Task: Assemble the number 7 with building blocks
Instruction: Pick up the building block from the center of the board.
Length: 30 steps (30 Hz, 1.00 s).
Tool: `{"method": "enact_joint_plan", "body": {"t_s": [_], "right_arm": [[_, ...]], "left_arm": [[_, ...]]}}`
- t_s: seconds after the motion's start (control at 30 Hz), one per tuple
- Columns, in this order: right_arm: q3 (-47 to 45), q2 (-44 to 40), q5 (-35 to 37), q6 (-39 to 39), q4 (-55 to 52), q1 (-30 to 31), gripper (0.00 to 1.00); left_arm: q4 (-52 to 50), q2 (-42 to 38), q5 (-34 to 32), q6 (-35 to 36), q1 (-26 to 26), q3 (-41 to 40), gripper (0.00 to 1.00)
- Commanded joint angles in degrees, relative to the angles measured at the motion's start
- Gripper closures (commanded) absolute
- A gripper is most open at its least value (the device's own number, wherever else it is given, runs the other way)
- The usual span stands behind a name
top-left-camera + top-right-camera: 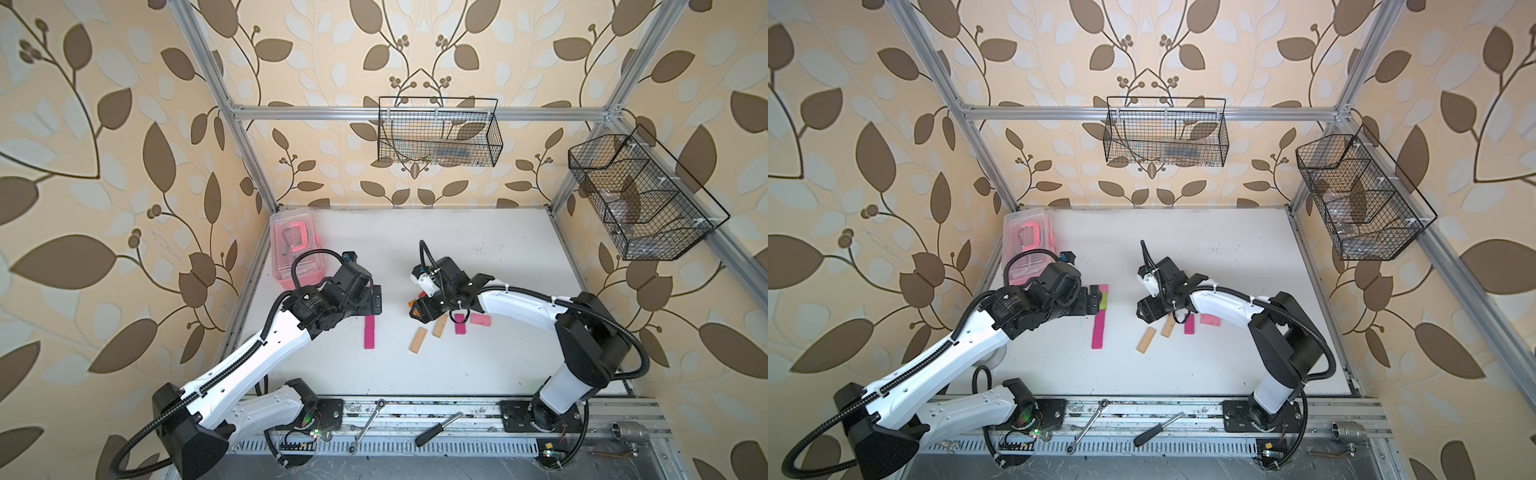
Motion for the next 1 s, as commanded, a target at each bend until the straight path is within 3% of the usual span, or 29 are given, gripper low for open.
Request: {"method": "enact_joint_plan", "body": {"t_s": [0.0,0.4,0.47,0.57,0.63,0.83,0.97], "right_arm": [[3.1,4.0,3.3,0.0,-4.5,0.7,0.26],[13.0,14.0,12.0,-2.5,-10.1,1.7,0.39],[14.0,15.0,11.7,-3.3,-10.2,1.7,0.46],[16.4,17.1,11.5,-4.8,-11.3,1.7,0.64],[18.1,18.2,10.4,-6.9,-12.3,1.9,0.72],[25.2,20.3,6.5,-17.5,-13.2,2.4,0.80],[30.5,22.4,3.6,-28.0,-17.3,0.5,0.79]], "left_arm": [[1.4,-2.6,2.7,4.6,1.9,-1.8,0.01],[2.6,-7.0,3.6,5.6,2.5,-5.2,0.01],[2.8,-7.5,3.3,5.6,2.5,-5.3,0.01],[2.8,-7.5,3.0,5.8,2.5,-5.2,0.01],[2.8,-7.3,2.8,5.9,2.4,-5.1,0.01],[3.3,-7.2,2.0,6.0,2.4,-5.2,0.01],[2.9,-7.7,1.0,6.1,2.5,-4.8,0.01]]}}
